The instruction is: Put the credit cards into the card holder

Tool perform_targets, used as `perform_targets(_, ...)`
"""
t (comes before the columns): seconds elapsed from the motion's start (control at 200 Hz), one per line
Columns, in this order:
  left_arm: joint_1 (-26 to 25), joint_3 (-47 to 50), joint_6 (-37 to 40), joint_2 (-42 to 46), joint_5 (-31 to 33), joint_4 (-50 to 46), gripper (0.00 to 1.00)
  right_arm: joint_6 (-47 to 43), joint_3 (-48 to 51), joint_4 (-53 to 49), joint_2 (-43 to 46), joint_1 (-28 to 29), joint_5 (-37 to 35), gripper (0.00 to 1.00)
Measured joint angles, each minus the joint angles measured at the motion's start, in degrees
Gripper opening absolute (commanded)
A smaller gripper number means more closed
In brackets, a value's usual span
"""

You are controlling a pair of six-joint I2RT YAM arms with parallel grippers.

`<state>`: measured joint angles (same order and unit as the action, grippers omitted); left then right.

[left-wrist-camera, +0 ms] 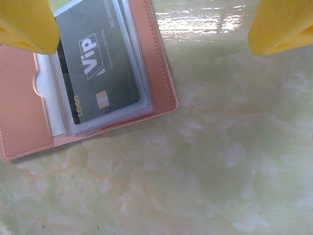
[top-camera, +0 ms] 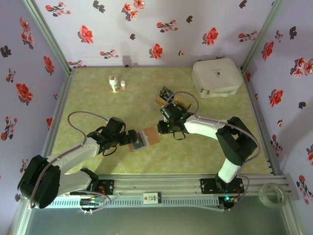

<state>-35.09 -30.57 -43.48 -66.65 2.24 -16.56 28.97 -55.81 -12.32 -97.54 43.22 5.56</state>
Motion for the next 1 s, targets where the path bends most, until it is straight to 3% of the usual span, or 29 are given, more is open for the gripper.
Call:
perform_targets(0.08, -0.2, 0.31, -0.35, -0.7, -0.55, 1.18, 1.0, -0.15, 0.39, 0.42, 0.0, 0.0, 0.24, 0.03)
perform_targets(0.185, -0.55, 0.63, -0.63, -1.86, -1.27, 2.49, 1.0, 0.07, 1.14, 1.01, 0.07, 0.0, 0.68, 0.0)
perform_targets(1.0, -3.3, -1.6, -1.01, -9.88, -1.64, 6.97, 1.0, 4.68, 6.05, 5.22, 4.11, 2.1, 3.45, 0.0)
